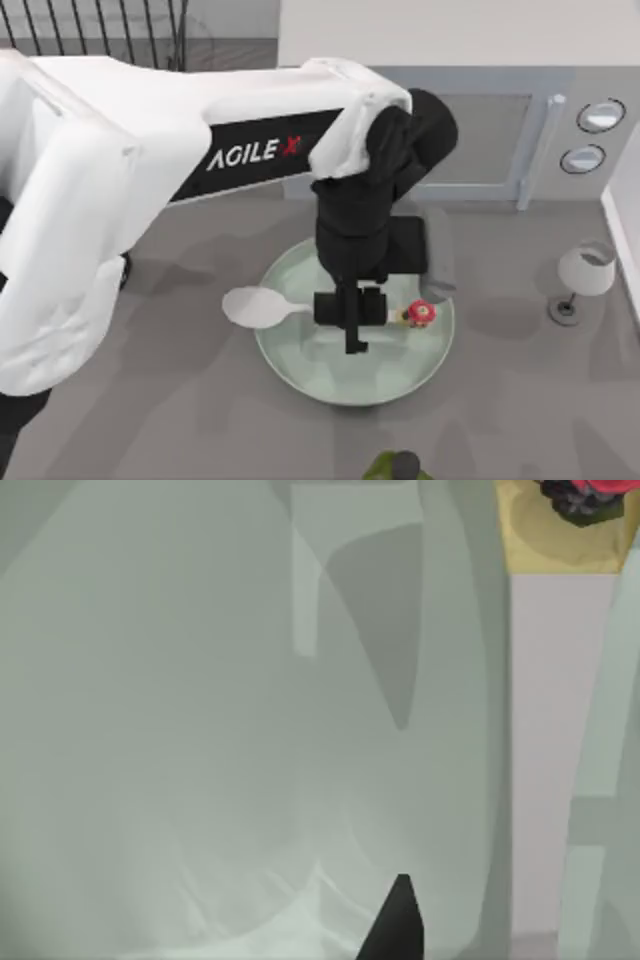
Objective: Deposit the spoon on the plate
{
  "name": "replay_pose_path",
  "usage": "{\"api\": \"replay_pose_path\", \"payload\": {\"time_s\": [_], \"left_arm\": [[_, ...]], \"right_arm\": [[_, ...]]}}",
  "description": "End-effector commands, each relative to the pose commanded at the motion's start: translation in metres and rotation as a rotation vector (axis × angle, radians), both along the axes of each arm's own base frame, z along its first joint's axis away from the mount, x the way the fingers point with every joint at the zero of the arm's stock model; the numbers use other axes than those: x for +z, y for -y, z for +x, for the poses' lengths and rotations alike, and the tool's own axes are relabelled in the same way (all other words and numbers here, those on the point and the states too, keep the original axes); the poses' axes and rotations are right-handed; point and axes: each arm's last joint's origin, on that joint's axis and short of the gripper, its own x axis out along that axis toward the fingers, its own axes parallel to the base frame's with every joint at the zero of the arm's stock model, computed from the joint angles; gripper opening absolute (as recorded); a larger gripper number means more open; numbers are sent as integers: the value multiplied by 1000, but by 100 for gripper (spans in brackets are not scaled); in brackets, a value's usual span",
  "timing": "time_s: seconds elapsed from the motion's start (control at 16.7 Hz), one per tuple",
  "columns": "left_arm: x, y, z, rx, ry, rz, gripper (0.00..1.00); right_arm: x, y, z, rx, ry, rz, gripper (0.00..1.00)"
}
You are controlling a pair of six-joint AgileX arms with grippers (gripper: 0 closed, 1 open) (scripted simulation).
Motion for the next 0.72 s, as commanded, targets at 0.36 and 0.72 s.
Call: {"api": "replay_pose_path", "payload": {"time_s": [0.36, 0.72], "left_arm": [[0, 0, 0, 0, 0, 0, 23], [0, 0, 0, 0, 0, 0, 68]], "right_arm": [[0, 0, 0, 0, 0, 0, 100], [0, 0, 0, 0, 0, 0, 100]]}}
